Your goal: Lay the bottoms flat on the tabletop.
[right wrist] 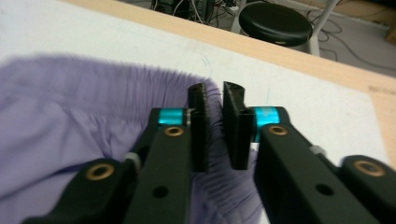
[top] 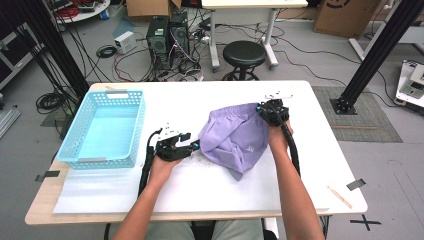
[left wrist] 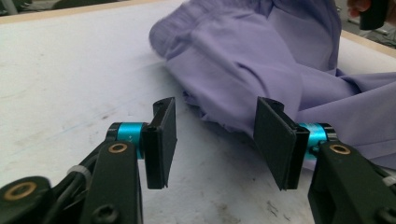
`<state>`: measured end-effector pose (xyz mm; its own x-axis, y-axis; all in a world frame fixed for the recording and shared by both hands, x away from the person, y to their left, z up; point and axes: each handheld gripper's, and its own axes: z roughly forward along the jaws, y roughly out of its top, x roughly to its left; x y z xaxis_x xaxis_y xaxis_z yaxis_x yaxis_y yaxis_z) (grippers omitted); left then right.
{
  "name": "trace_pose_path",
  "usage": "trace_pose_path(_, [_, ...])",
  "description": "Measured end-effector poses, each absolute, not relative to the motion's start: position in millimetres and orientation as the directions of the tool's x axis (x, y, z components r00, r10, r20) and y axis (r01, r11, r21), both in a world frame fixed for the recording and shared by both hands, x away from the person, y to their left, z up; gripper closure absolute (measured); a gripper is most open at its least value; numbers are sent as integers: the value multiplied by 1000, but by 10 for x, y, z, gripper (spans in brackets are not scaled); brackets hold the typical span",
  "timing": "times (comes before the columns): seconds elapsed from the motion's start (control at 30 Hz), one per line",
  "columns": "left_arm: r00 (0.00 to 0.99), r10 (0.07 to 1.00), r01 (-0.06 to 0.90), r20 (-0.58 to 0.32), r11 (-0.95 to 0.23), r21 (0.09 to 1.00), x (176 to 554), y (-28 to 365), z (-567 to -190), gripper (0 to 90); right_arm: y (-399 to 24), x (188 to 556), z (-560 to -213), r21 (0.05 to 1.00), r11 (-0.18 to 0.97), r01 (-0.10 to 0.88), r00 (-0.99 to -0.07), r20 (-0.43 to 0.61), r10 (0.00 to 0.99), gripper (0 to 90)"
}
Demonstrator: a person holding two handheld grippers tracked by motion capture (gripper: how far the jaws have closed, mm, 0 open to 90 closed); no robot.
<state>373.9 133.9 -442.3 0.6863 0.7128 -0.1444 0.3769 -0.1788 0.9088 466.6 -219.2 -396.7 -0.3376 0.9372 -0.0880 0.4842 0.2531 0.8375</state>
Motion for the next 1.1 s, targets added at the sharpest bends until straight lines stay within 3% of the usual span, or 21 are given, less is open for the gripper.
trace_pose_path(0.2, [697,699,399,-159,-194,896,3751,1294,-4449,483,-2253,4458,-4011,847,283,449,-389,-100,916,631])
trace_pose_path(0.53, [763,636,418,-116,-348,839,3719,922,-4447,497,-2524,3851,-4117,865,277,418,-470,-56,881,628])
trace_pose_path(0.6, [750,656,427,-87,-380,820,3735,858,-4472,536,-2536,3781,-4159,855,295,428,-482,-60,874,625])
trace_pose_path(0.8, [702,710,452,-53,-387,804,3766,837,-4481,839,-2525,3659,-4268,840,285,461,-514,-8,857,559])
trace_pose_path(1.1, [578,816,432,-28,-276,859,3850,1173,-4356,860,-2330,3569,-4412,783,323,532,-594,73,801,531])
